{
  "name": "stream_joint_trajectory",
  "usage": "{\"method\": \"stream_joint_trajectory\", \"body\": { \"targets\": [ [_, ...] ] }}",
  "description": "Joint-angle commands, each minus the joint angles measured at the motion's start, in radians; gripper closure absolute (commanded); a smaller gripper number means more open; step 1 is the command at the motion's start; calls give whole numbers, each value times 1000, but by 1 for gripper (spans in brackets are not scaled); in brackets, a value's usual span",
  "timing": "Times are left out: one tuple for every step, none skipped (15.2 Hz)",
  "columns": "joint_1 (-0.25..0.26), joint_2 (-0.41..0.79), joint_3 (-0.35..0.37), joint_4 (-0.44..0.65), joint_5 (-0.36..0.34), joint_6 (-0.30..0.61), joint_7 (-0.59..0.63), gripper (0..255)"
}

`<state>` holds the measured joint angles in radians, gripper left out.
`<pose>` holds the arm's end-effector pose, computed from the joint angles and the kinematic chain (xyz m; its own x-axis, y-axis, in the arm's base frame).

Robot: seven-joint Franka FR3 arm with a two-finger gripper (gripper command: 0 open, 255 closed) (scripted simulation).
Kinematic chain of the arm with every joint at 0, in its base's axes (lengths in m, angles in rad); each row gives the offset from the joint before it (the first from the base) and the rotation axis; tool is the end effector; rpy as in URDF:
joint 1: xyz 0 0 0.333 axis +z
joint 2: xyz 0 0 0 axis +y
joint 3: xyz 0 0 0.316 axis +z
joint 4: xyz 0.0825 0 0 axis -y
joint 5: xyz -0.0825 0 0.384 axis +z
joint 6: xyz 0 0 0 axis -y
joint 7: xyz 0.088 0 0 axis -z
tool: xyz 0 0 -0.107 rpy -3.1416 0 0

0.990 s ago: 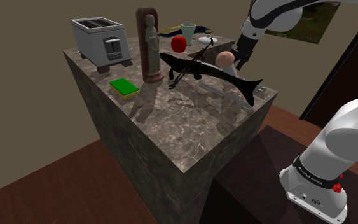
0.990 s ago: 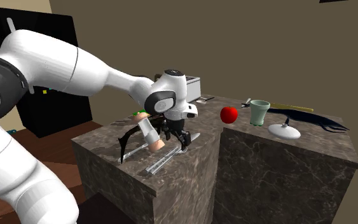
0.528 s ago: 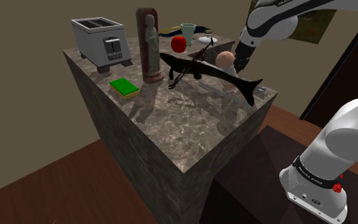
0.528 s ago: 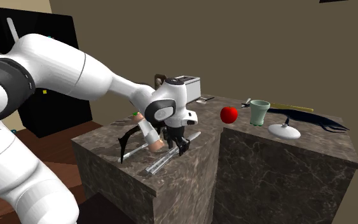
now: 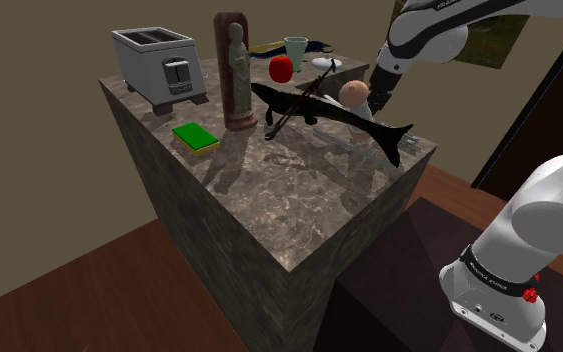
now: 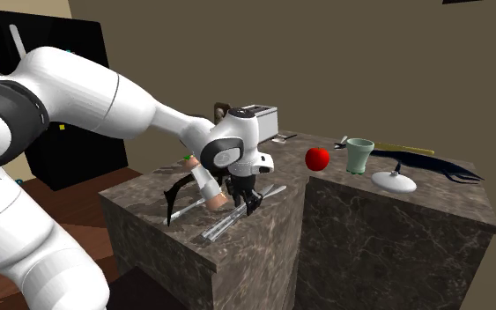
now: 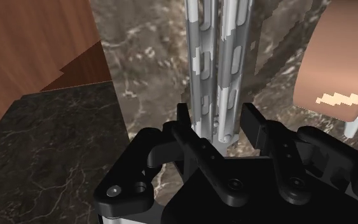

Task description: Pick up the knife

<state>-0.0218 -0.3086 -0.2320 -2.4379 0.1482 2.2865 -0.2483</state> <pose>0.4423 -0.1133 0.4304 0.9786 -0.1017 0.1790 -0.0742 -0.9853 -0.1541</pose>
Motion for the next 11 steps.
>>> {"method": "stream_joint_trajectory", "body": {
  "targets": [
    [0,0,0,0,0,0,1,255],
    [-1,-6,1,8,-4,-14,5,255],
    [-2,-12,3,17,-6,-28,9,255],
    [-3,-17,4,26,-9,-42,12,255],
    [-4,-22,5,35,-12,-56,16,255],
    [-5,-28,6,44,-14,-70,20,255],
    [-6,-32,7,53,-17,-84,23,255],
    [-6,-37,8,63,-19,-98,26,255],
    [-7,-41,9,73,-21,-112,30,255],
    [-7,-45,10,83,-23,-125,33,255],
    [-8,-49,11,93,-25,-139,36,255]
  ]
}}
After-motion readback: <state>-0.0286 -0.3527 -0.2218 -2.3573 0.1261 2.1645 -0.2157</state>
